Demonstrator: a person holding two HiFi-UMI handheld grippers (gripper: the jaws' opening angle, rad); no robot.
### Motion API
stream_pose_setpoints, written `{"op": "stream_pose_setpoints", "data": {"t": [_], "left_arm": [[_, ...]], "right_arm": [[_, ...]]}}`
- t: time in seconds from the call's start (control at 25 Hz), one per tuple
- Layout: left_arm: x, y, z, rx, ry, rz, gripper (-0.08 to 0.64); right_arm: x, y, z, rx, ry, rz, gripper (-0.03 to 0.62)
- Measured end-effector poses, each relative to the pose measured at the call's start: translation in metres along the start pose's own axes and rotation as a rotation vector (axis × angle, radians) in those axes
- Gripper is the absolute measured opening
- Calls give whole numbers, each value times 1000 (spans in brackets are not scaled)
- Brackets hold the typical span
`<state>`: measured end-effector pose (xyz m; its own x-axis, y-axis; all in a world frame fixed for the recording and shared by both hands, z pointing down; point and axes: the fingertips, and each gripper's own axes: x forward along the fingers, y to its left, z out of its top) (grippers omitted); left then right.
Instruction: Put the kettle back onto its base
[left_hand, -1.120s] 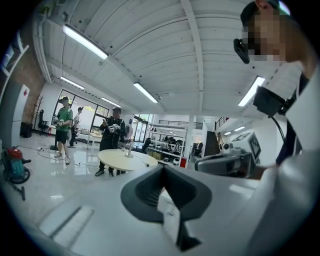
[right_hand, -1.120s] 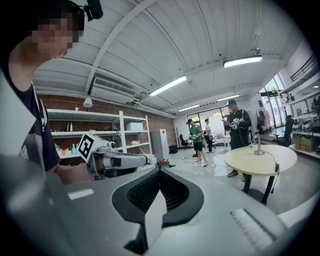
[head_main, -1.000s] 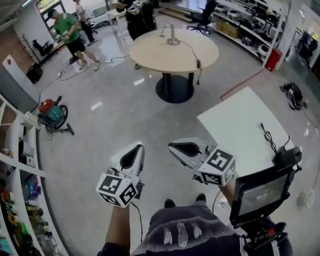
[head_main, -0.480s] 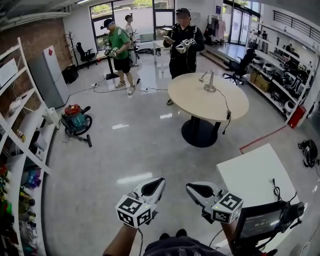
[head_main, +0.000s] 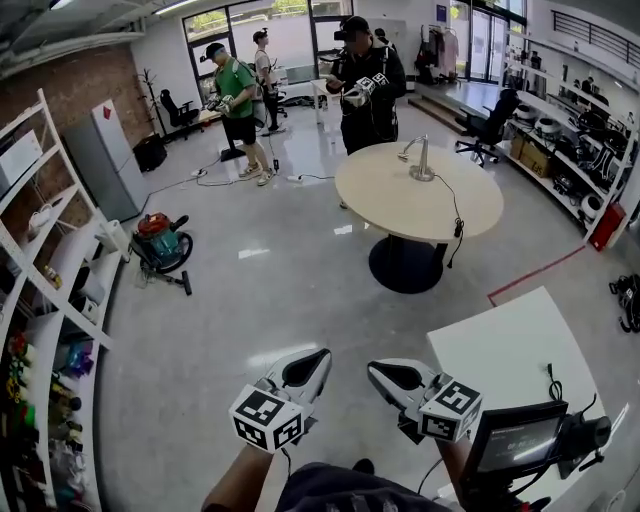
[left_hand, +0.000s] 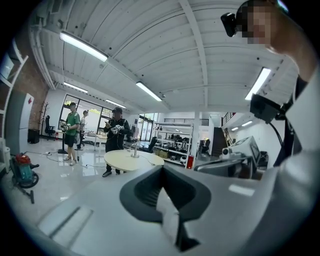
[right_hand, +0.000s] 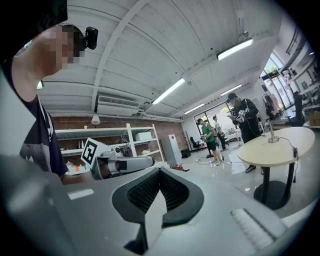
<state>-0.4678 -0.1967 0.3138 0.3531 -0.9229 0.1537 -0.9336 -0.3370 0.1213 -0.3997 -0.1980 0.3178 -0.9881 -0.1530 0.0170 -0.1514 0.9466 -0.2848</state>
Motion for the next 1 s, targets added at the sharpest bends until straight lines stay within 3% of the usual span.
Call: {"op": "stream_pose_setpoints", "data": {"t": [0.4,0.6,0.8,1.0], "left_arm": [[-1,29,1,14,-23,23,-14],[-16,106,29,48,-110,44,-14],[-46,153,24,-15,-81,17,-14],[-57,190,22,-30,-67,-7,-14]], "right_arm": [[28,-10,-11,-21,32,-9,2],[112,-13,14,-166,50,11,2],[159,9,-2,-140,123,-36,2],[201,19,1,-185,122,-46,2]]}}
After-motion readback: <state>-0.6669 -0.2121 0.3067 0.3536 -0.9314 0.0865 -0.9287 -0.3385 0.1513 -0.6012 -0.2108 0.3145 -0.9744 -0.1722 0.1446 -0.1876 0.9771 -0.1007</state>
